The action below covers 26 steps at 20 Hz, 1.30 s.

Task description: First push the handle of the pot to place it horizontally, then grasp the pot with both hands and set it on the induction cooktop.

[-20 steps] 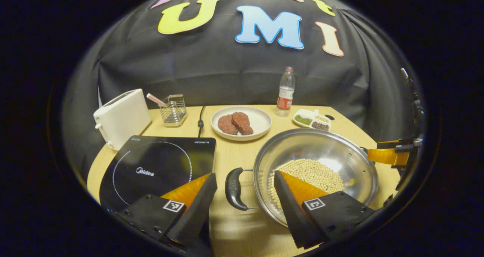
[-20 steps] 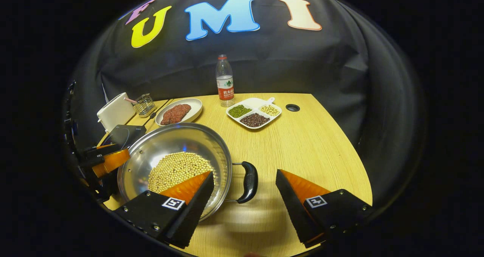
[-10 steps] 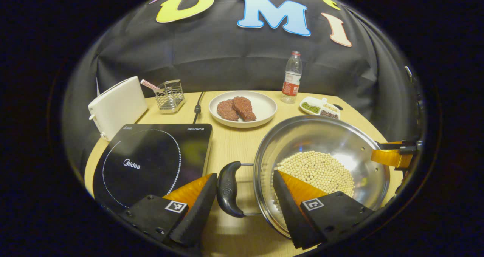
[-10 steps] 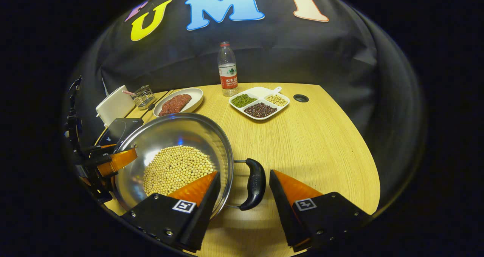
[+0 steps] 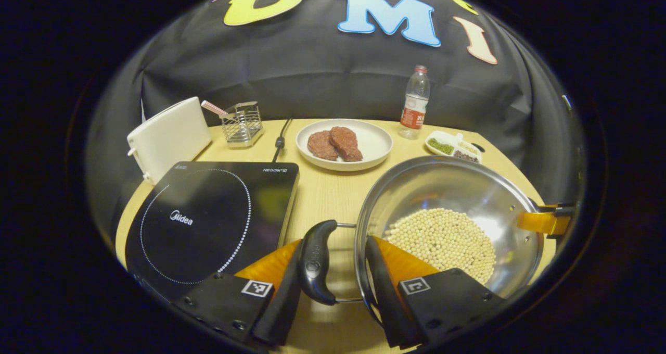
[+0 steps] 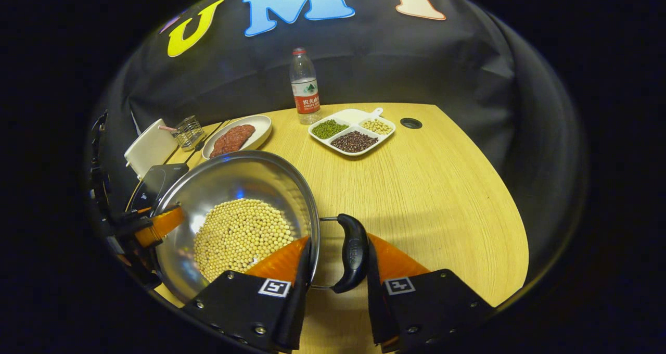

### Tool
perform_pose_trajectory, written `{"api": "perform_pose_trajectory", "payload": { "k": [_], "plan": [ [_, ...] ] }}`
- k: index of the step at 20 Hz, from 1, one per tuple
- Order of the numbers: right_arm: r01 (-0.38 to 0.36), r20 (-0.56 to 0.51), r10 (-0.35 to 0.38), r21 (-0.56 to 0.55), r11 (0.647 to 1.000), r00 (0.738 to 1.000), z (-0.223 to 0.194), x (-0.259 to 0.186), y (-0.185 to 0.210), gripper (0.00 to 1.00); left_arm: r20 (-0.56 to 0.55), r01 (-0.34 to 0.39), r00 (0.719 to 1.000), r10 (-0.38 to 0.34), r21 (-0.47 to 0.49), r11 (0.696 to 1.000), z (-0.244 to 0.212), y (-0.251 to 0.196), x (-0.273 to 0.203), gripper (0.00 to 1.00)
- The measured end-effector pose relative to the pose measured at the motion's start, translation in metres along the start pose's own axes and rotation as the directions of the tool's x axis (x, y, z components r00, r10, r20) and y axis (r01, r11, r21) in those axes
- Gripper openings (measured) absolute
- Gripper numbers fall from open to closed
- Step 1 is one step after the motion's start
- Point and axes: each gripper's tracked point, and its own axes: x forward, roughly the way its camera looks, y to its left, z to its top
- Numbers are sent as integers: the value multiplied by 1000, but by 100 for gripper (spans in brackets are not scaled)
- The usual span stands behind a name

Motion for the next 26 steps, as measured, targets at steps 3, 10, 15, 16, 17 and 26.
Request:
{"api": "perform_pose_trajectory", "payload": {
  "k": [3,10,15,16,17,26],
  "plan": [
    [20,2,-20,-17,1000,1000,-1,-2,0,51,-7,11,1000,-11,3,1000,3,0,0,65],
    [62,17,-62,-20,998,998,3,-21,7,51,25,31,999,-31,21,999,16,5,-13,68],
    [74,33,-74,-4,997,997,10,-39,28,51,47,48,998,-50,28,998,32,23,-29,68],
    [78,38,-78,-2,997,996,13,-42,34,51,48,51,997,-53,29,998,34,28,-33,64],
    [82,38,-82,-1,997,996,13,-45,38,51,51,55,997,-57,29,998,37,34,-35,65],
    [98,61,-99,15,995,993,21,-57,93,51,69,70,995,-73,44,997,56,88,-48,64]
  ]
}}
